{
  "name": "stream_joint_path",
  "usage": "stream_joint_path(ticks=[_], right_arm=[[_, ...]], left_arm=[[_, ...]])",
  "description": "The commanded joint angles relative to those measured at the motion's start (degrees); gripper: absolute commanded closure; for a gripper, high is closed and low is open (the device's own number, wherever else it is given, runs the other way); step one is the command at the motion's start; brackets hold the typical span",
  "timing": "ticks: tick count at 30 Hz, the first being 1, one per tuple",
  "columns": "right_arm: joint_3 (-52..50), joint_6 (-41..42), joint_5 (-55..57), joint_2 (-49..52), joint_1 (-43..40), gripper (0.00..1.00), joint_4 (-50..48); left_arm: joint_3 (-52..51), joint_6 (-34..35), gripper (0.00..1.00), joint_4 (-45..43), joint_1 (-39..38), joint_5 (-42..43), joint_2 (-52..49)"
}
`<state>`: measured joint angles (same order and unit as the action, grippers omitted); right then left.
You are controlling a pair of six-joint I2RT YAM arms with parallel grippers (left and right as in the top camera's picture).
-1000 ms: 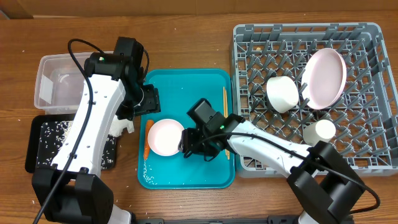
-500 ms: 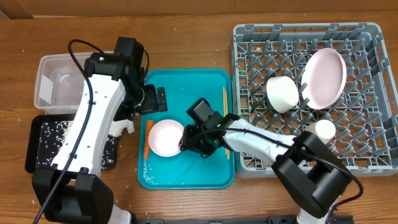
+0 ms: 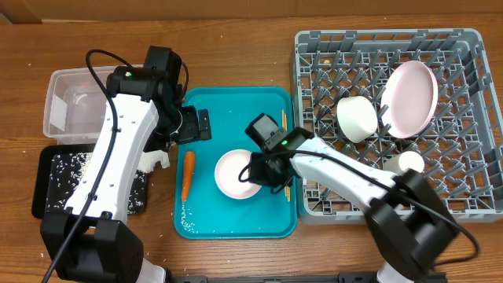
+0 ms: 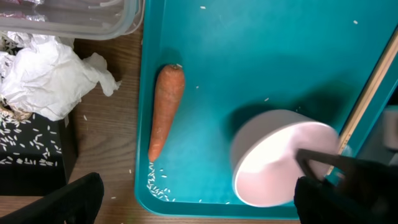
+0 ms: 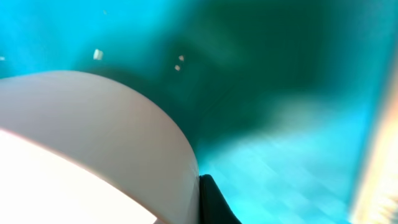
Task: Sort waste into correct bins and load items into the dishwasher
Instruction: 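Grasp the pink bowl rim on the tray with right gripper and lift, then carry the bowl over the rack and lower it in with right gripper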
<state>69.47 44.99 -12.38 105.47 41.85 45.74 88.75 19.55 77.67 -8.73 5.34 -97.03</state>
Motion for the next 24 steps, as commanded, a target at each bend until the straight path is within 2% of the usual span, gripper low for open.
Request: stream_joint_path(ticks=[1,5,10,15,20,24], right_arm=[[7.26,-6.25,14.23,-8.09,-0.24,0.96,5.22],[13.31,-7.82,29.59,-14.53,-0.35,0.96,12.98],[16.48,-7.78,58.25,-20.39,-2.19,0.96,18.82],[15.98,-7.76,84.83,-19.74,-7.63,0.96,21.24],[15.93,-8.26,88.15,-16.00,-16.98,0.96,18.71],[15.93,-16.68,87.17,-11.34,-22.62,0.96,10.64]], left_arm=[[-0.26,0.15,0.00,-0.28,0.09,0.42,-0.04],[-0.26,0.15,0.00,-1.16,0.09,0.44,-0.04],[-0.26,0.15,0.00,-1.64,0.09,0.44,-0.04],[-0.26,0.15,0.00,-1.64,0.09,0.44,-0.04],[-0.26,0.15,0.00,-1.64,0.09,0.44,-0.04],[-0.26,0.15,0.00,-1.64,0.09,0.44,-0.04]])
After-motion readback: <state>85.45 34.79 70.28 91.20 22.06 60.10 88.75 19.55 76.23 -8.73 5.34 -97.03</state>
